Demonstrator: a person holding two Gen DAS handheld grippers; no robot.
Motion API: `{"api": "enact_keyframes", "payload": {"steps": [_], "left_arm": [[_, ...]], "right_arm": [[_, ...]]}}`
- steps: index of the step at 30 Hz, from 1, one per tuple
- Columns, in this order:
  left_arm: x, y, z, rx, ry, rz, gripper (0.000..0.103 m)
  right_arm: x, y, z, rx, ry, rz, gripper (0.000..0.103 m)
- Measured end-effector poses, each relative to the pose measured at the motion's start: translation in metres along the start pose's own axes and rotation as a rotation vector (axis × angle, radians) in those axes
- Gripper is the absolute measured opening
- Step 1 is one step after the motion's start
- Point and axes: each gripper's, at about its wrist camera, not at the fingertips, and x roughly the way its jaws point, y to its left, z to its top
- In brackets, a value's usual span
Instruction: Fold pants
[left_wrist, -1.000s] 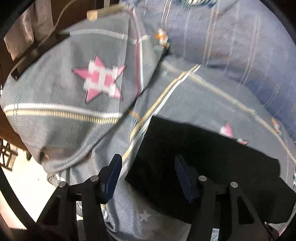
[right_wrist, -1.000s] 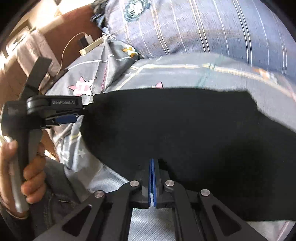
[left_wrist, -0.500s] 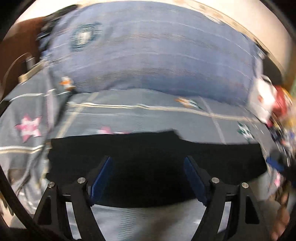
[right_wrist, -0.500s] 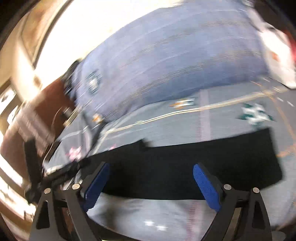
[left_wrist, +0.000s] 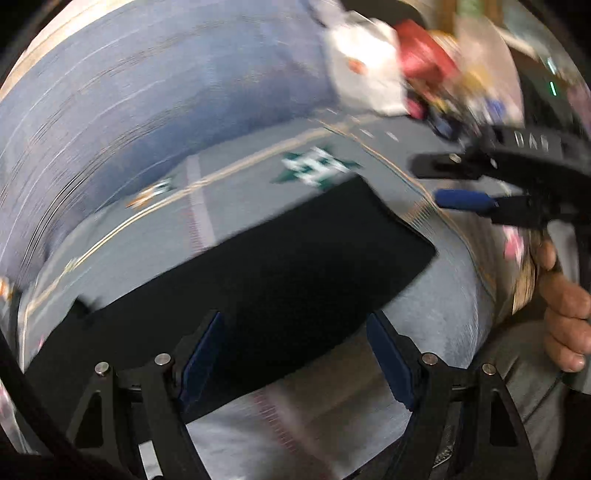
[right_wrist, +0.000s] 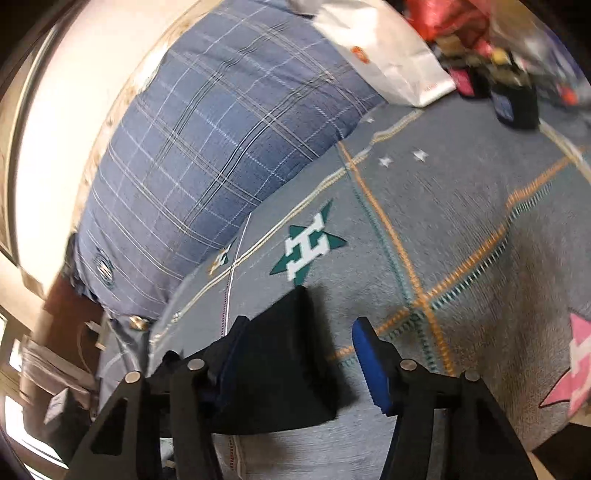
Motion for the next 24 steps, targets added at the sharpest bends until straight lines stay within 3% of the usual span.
{"api": "enact_keyframes", "payload": {"steps": [2, 4, 6, 7, 8, 9, 10, 11, 13, 17, 23, 24], "left_arm": [[0.007, -0.017, 0.005, 0.040, 0.006, -0.010, 0.077], [0.010, -0.033, 0.009, 0.084, 0.000, -0.016, 0.077], [0.022, -0.048, 0.013, 0.135, 0.018, 0.025, 0.076], [0.032, -0.055, 0.015, 0.162, 0.038, 0.057, 0.066], [0.040, -0.058, 0.016, 0.180, 0.055, 0.079, 0.063], [0.037, -0.058, 0.017, 0.182, 0.007, 0.088, 0.061], [0.035, -0.055, 0.018, 0.181, 0.001, 0.105, 0.038], [0.035, -0.053, 0.020, 0.177, 0.008, 0.119, 0.023], [0.029, -0.040, 0.025, 0.111, 0.014, 0.074, 0.014], [0.021, -0.008, 0.030, -0.072, 0.038, -0.051, 0.012], [0.018, -0.011, 0.025, -0.087, 0.041, -0.046, 0.012], [0.017, -0.013, 0.024, -0.086, 0.041, -0.042, 0.012]], "right_arm": [[-0.001, -0.009, -0.002, 0.017, 0.005, -0.008, 0.060], [-0.002, -0.013, -0.001, 0.044, 0.012, 0.053, 0.060], [0.000, -0.015, -0.001, 0.053, 0.025, 0.068, 0.059], [0.004, -0.016, -0.002, 0.064, 0.042, 0.086, 0.059], [0.009, -0.018, -0.002, 0.076, 0.057, 0.106, 0.059], [0.013, -0.020, -0.001, 0.090, 0.072, 0.122, 0.059], [0.018, -0.022, -0.001, 0.104, 0.089, 0.136, 0.058], [0.022, -0.024, -0.002, 0.115, 0.102, 0.153, 0.058], [0.029, -0.024, -0.003, 0.128, 0.129, 0.193, 0.058], [0.047, -0.020, -0.008, 0.146, 0.200, 0.264, 0.058], [0.070, -0.017, -0.014, 0.220, 0.265, 0.290, 0.058], [0.071, -0.013, -0.014, 0.208, 0.259, 0.268, 0.047]]}}
